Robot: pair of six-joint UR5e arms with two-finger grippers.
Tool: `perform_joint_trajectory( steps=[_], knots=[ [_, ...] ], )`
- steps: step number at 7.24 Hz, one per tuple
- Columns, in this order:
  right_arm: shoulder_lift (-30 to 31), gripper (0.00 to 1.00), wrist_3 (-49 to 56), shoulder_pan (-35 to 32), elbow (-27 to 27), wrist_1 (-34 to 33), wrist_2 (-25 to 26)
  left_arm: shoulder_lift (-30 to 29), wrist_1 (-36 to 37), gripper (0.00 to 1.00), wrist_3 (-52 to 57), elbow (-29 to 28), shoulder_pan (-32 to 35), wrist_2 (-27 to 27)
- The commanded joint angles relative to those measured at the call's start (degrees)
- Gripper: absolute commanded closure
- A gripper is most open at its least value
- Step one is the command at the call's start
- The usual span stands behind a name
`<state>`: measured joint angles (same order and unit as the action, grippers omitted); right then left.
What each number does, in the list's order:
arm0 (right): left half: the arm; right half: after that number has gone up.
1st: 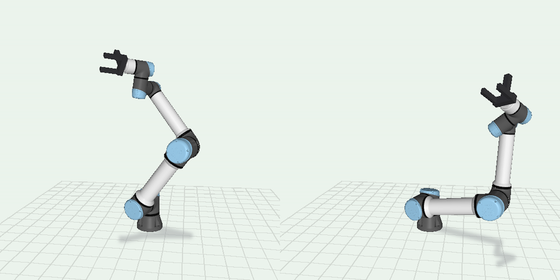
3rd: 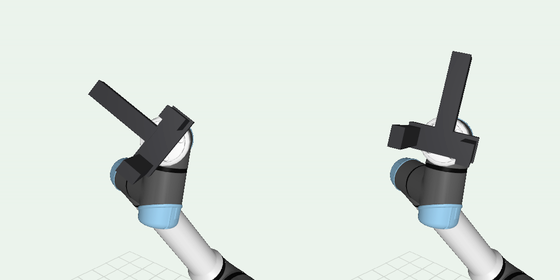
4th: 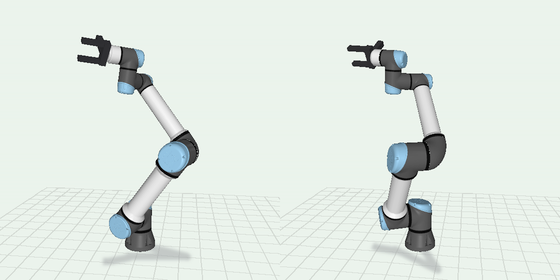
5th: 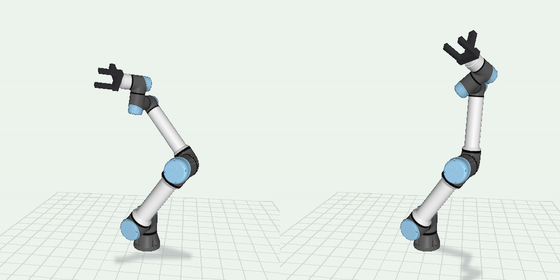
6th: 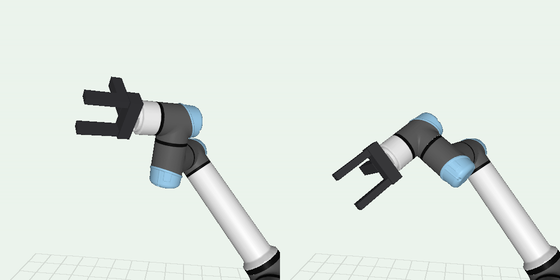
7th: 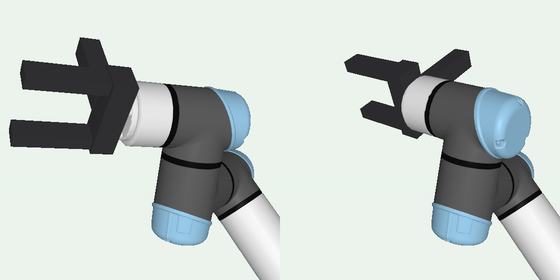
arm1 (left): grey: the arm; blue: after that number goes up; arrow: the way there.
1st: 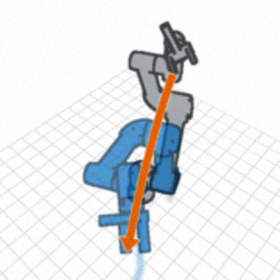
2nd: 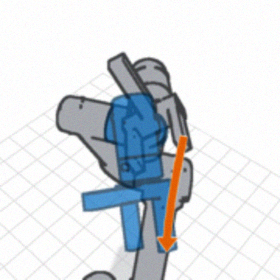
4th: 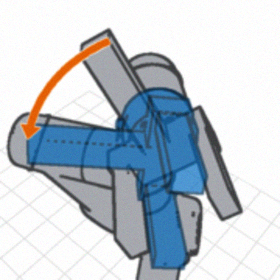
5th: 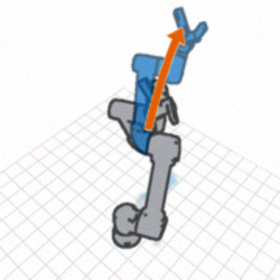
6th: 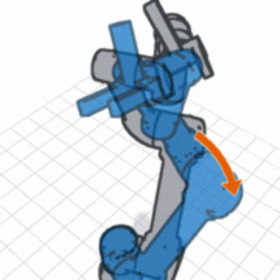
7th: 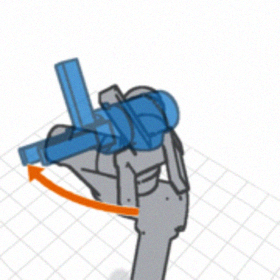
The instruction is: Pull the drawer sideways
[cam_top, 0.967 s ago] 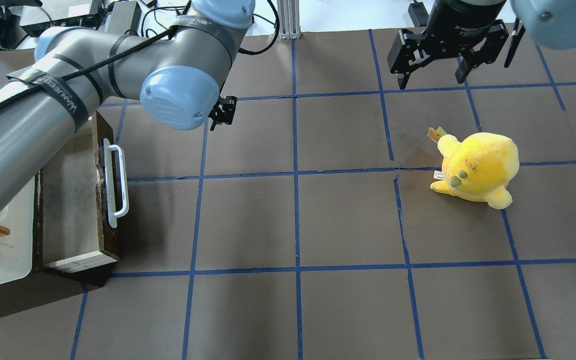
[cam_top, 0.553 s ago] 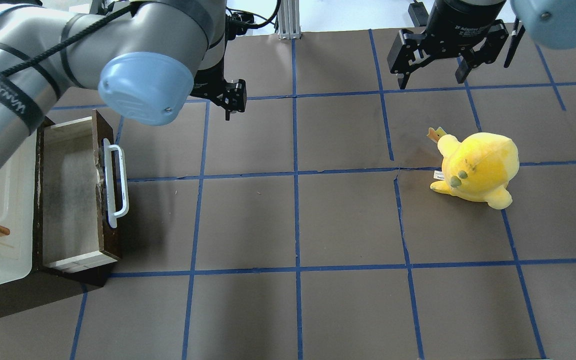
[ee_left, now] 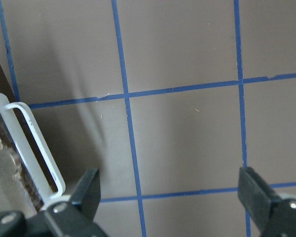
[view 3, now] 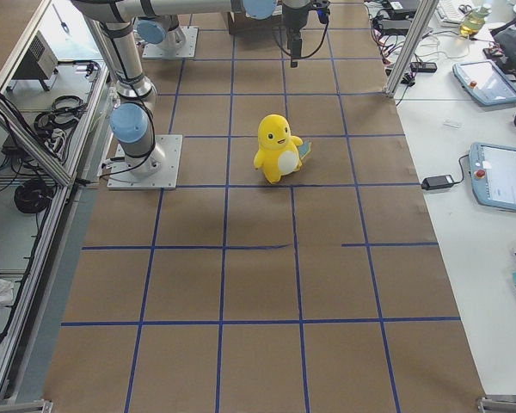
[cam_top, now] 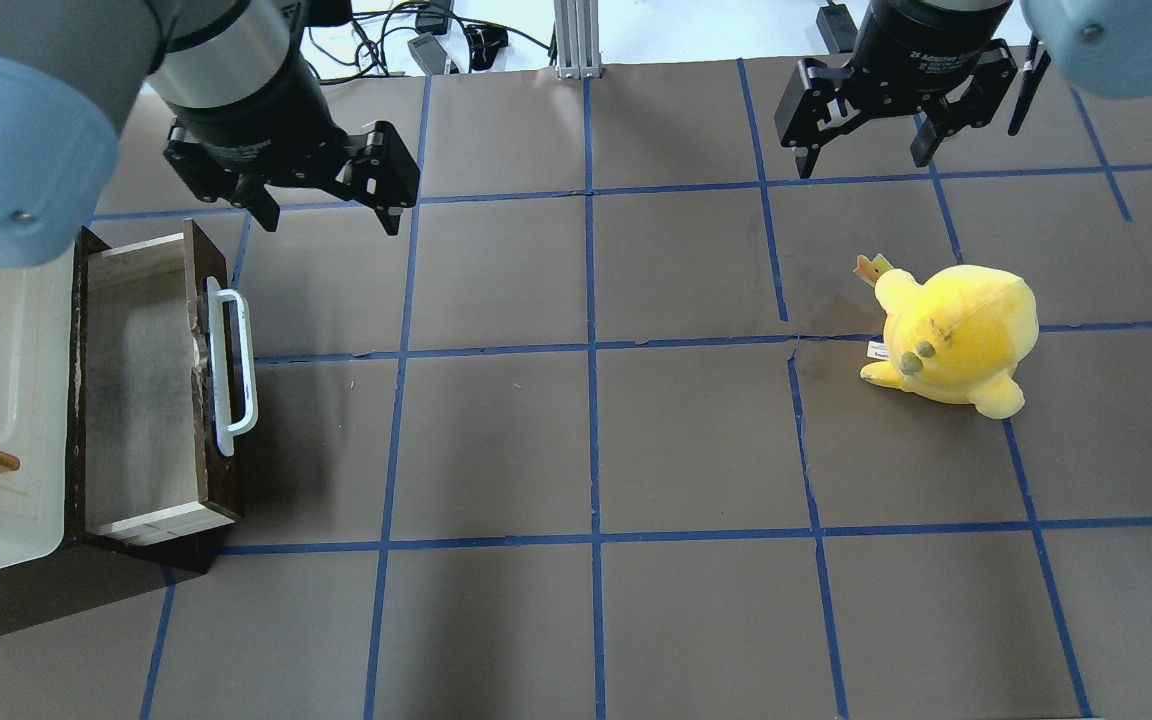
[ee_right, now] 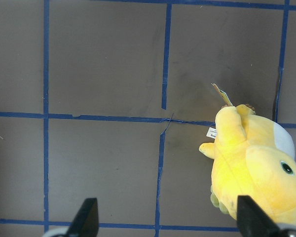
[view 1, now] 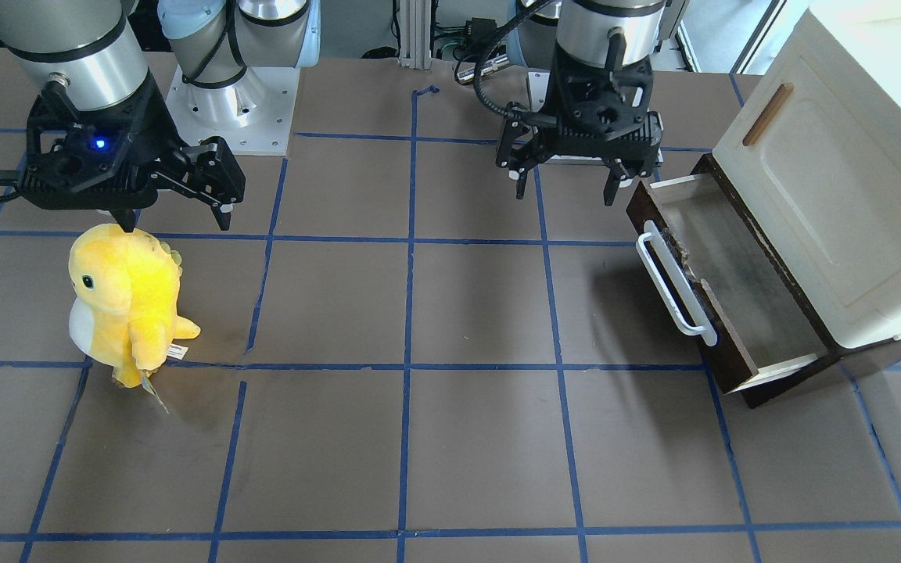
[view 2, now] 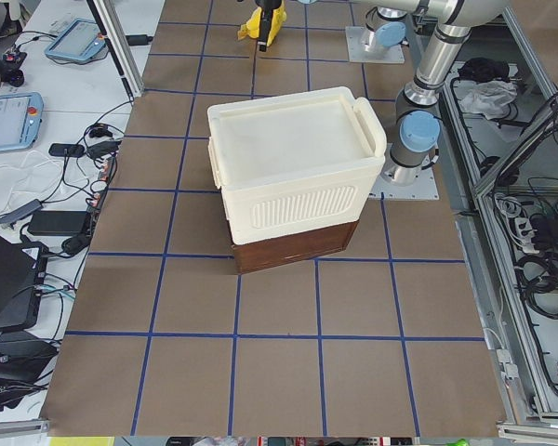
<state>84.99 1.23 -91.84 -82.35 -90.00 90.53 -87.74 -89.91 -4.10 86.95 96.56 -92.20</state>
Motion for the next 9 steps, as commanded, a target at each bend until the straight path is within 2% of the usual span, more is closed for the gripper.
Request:
perform_joint_trajectory(
  steps=[1, 2, 5, 6, 8, 9],
  knots=[
    [0.0, 0.00, 0.0, 0.0, 0.0, 0.0, 0.0, 2.7, -2.5, 0.00, 0.0, 2.2, -5.7, 1.7],
    [0.0, 0.00, 0.0, 0.0, 0.0, 0.0, 0.0, 2.9, -1.8, 0.00, 0.0, 3.0, -6.7, 4.8],
    [0.0, 0.00, 0.0, 0.0, 0.0, 0.0, 0.0, 2.7, 0.1, 0.00, 0.1, 3.6, -6.6, 4.2],
    [0.0, 0.00, 0.0, 0.0, 0.0, 0.0, 0.0, 2.6, 1.0, 0.00, 0.1, 3.6, -6.6, 3.4],
    [0.0, 0.00, 0.0, 0.0, 0.0, 0.0, 0.0, 2.0, 3.2, 0.00, 0.4, 3.5, -6.6, -3.3],
    [0.0, 0.00, 0.0, 0.0, 0.0, 0.0, 0.0, 2.0, 3.2, 0.00, 0.7, 3.2, -6.9, -2.8]
  ],
)
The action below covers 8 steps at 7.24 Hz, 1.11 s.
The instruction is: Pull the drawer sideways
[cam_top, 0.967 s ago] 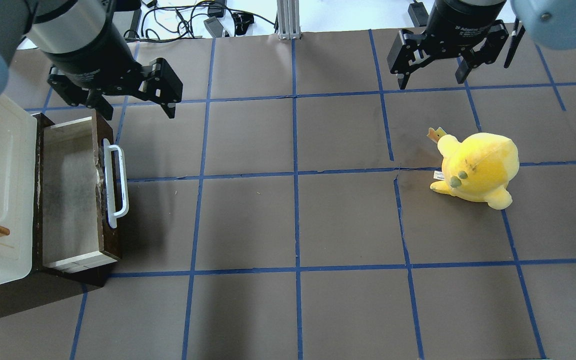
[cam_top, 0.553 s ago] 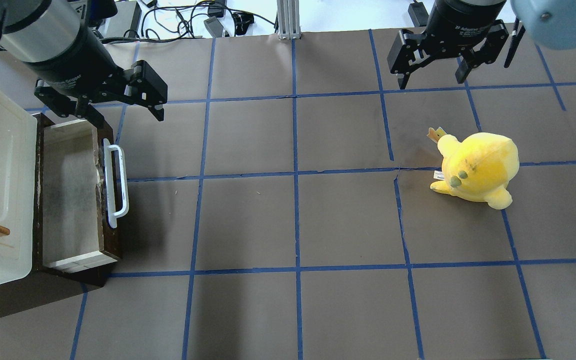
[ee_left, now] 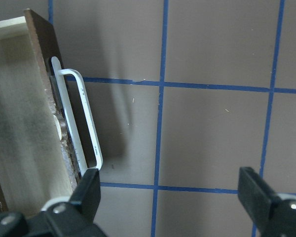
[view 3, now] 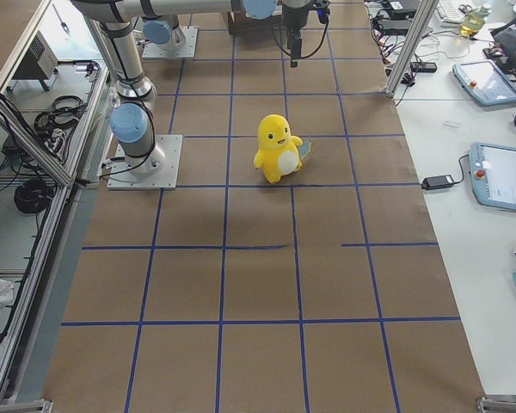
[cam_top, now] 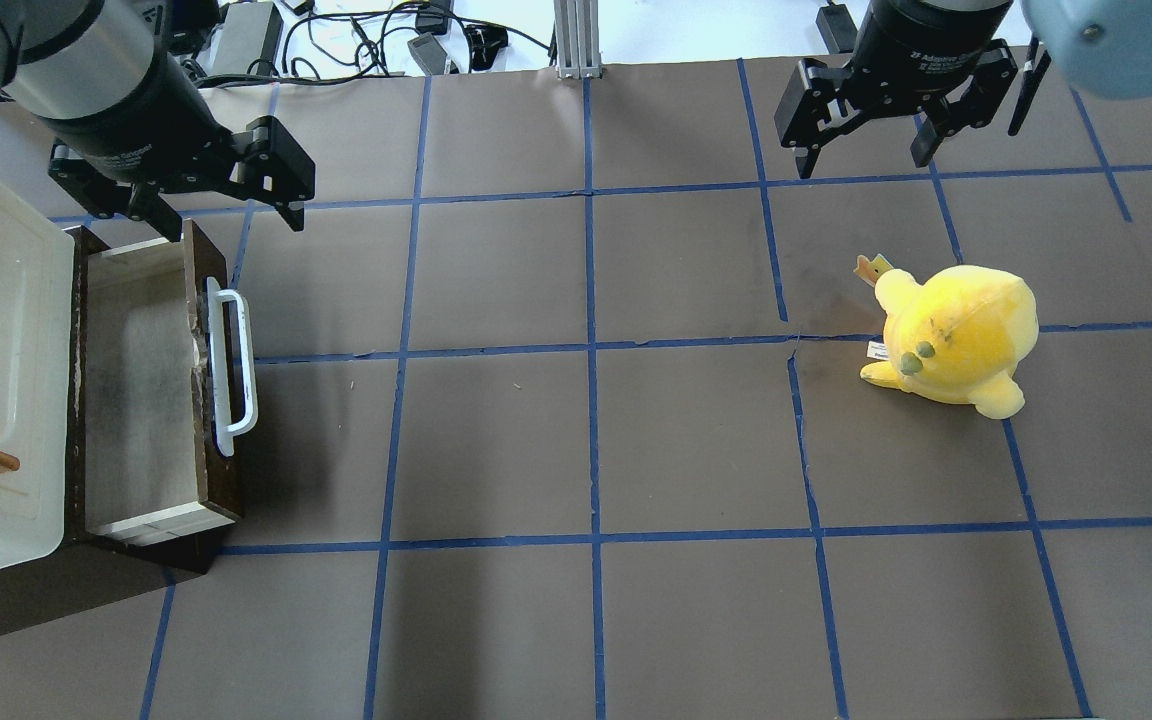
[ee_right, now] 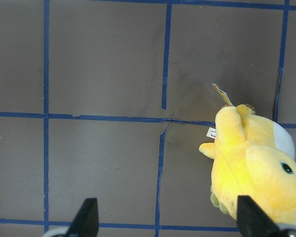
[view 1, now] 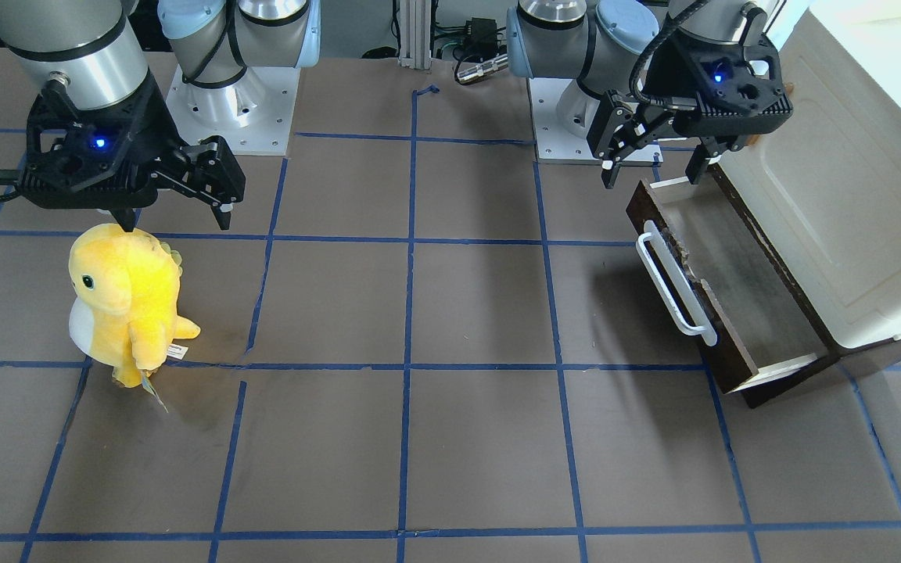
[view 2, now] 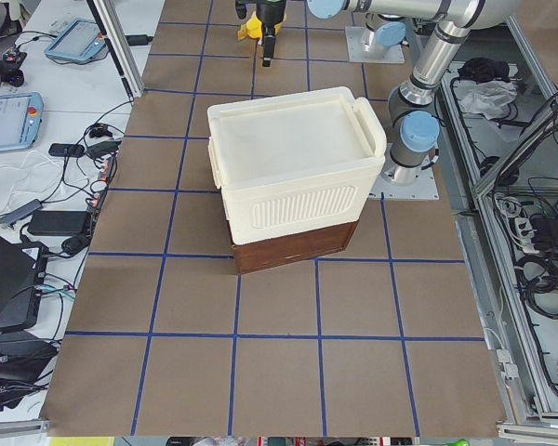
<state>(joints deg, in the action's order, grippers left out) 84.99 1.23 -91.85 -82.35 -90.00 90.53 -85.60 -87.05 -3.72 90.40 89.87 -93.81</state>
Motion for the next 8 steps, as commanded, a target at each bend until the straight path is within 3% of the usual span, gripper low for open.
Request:
perform_joint_trajectory(
  steps=[1, 4, 6, 8],
  knots=[
    [0.0, 0.00, 0.0, 0.0, 0.0, 0.0, 0.0, -0.5, 0.4, 0.00, 0.5, -0.1, -0.3, 2.0],
    [0.0, 0.00, 0.0, 0.0, 0.0, 0.0, 0.0, 0.1, -0.2, 0.00, 1.1, -1.0, -1.2, 2.4],
    [0.0, 0.00, 0.1, 0.0, 0.0, 0.0, 0.0, -2.8, -0.3, 0.00, 0.7, -3.5, -4.2, 2.5],
    [0.0, 0.00, 0.0, 0.0, 0.0, 0.0, 0.0, -4.0, -1.1, 0.00, 0.5, -4.6, -2.9, 2.4]
  ],
)
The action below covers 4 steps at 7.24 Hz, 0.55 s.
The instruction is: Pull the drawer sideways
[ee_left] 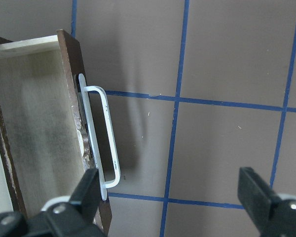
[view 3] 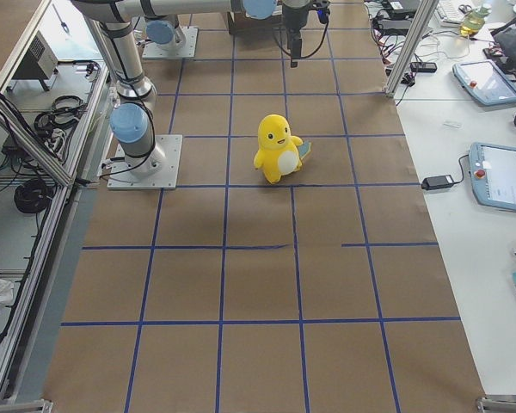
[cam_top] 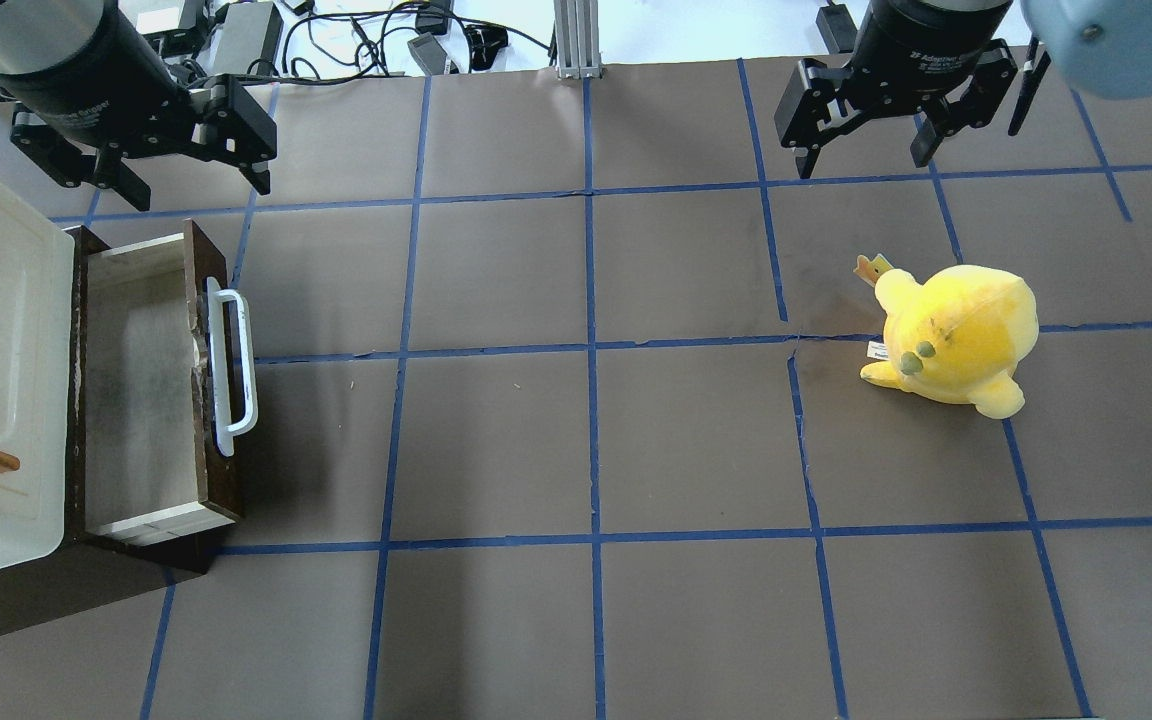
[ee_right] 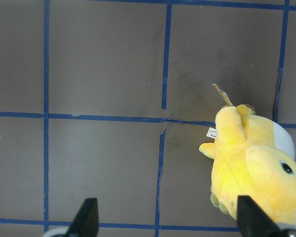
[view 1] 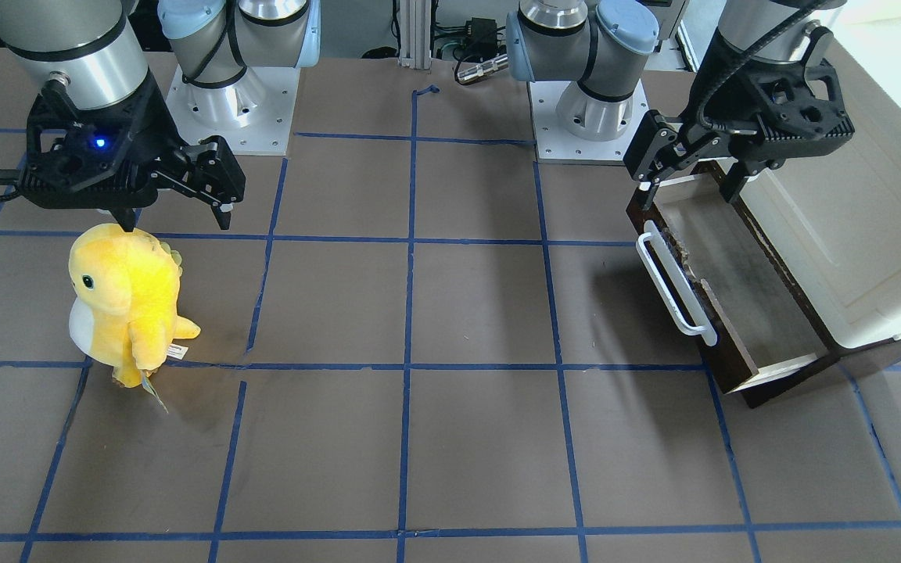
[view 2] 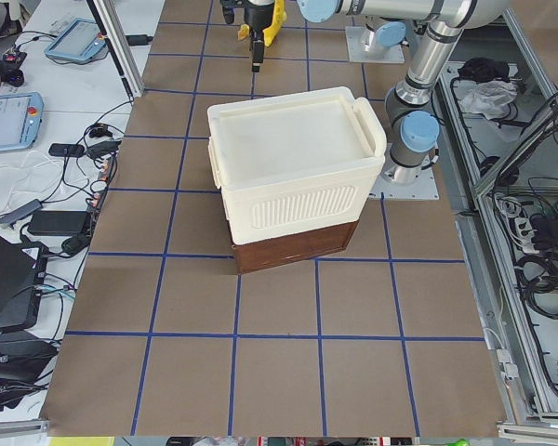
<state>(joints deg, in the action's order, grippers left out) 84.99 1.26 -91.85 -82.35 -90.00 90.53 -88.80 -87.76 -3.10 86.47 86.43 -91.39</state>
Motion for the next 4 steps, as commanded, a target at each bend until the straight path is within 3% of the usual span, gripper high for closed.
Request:
perform_joint_trajectory(
  steps=[1, 4],
  knots=[
    [0.0, 0.00, 0.0, 0.0, 0.0, 0.0, 0.0, -0.7, -3.4, 0.00, -0.1, -0.9, 1.2, -0.1],
    [0.0, 0.00, 0.0, 0.0, 0.0, 0.0, 0.0, -0.8, -4.9, 0.00, 0.3, -0.8, 1.3, 0.2]
  ],
)
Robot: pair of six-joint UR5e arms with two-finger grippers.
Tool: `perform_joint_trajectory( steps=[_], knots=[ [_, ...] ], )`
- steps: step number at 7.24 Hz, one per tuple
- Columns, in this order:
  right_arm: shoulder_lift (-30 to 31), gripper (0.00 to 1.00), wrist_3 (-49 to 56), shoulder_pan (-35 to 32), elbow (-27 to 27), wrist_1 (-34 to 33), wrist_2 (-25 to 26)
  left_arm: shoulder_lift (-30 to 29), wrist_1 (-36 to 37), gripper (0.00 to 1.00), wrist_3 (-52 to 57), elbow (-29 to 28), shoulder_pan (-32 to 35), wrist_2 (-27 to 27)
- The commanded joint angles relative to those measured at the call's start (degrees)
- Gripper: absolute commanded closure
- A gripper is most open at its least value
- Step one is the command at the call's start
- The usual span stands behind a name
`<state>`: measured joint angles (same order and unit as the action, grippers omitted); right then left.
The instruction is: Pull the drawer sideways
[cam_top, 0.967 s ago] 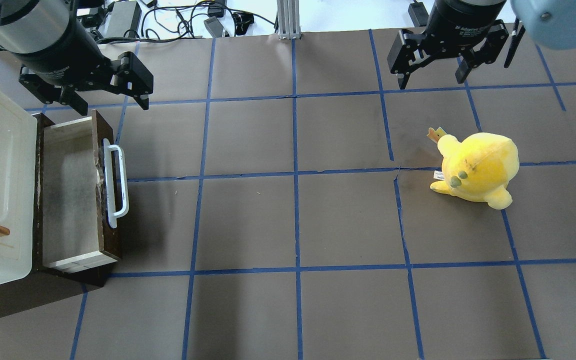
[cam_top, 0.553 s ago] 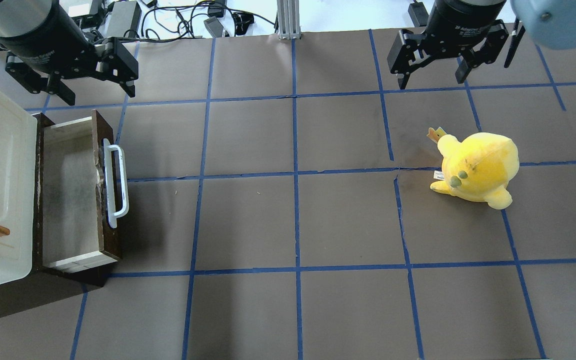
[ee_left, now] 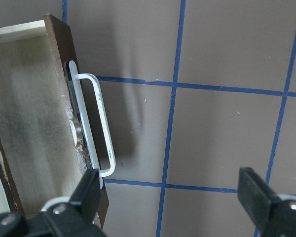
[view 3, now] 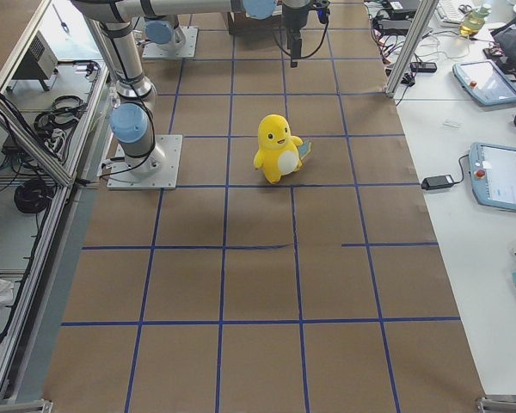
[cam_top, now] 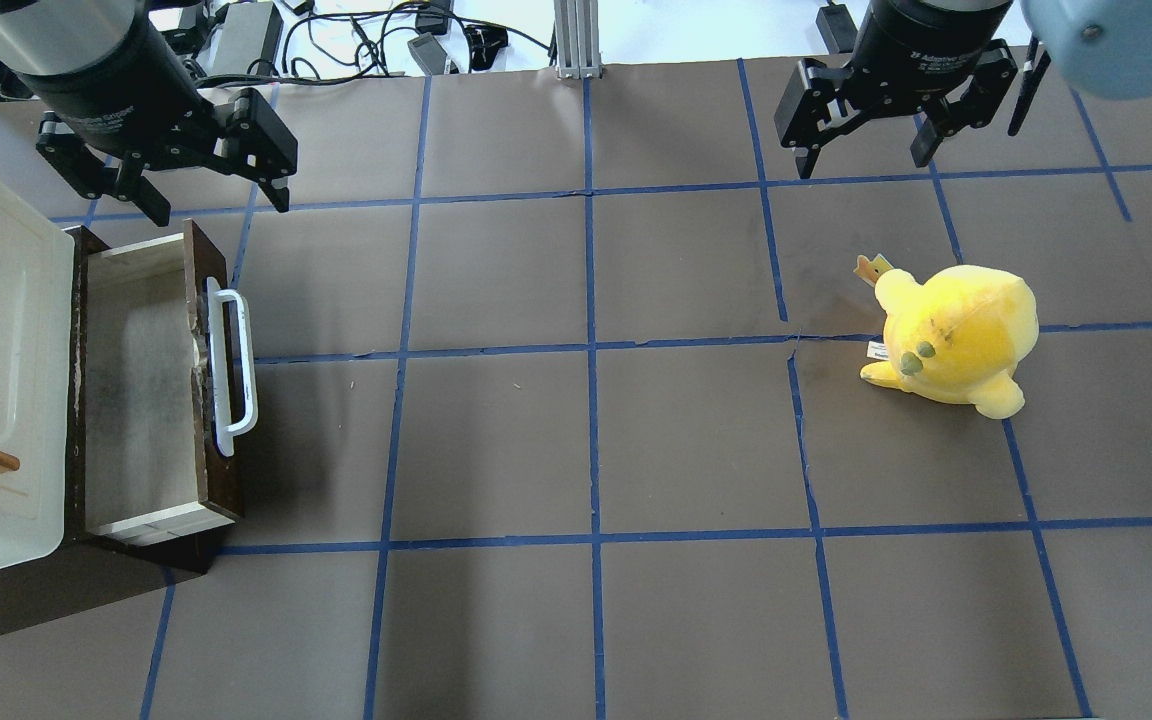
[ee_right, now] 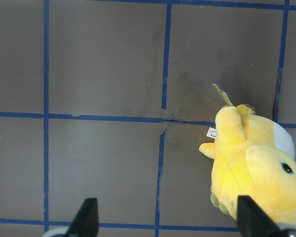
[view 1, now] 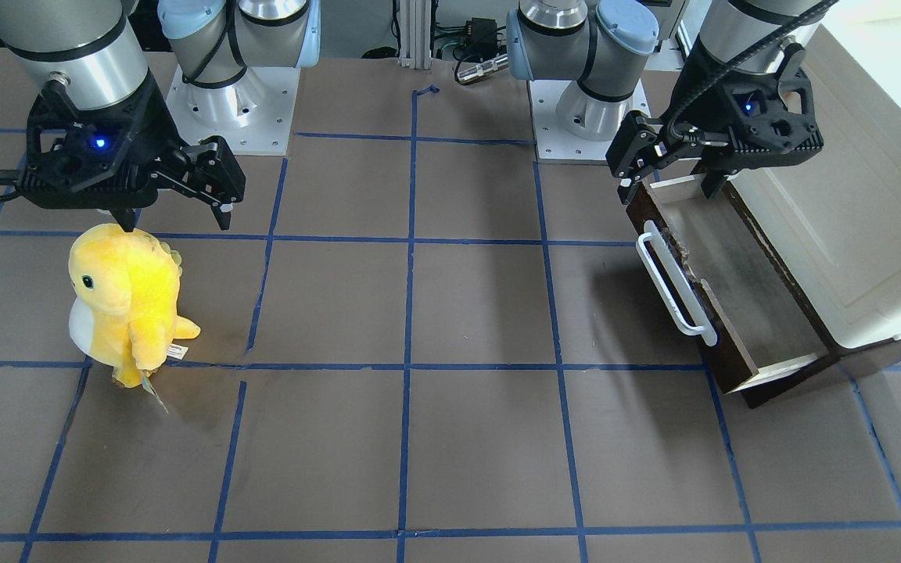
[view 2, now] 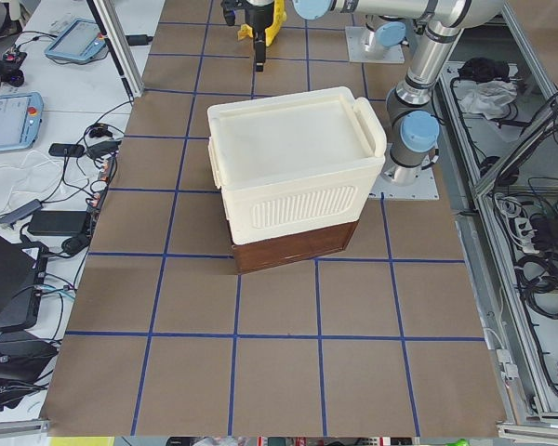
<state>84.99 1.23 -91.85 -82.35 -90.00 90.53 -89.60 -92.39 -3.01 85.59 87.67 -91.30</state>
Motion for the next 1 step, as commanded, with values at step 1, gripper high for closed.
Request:
perform_joint_trajectory(
  steps=[1],
  knots=[
    [0.0, 0.00, 0.0, 0.0, 0.0, 0.0, 0.0, -0.1, 0.3, 0.00, 0.4, 0.2, 0.0, 0.1]
  ],
)
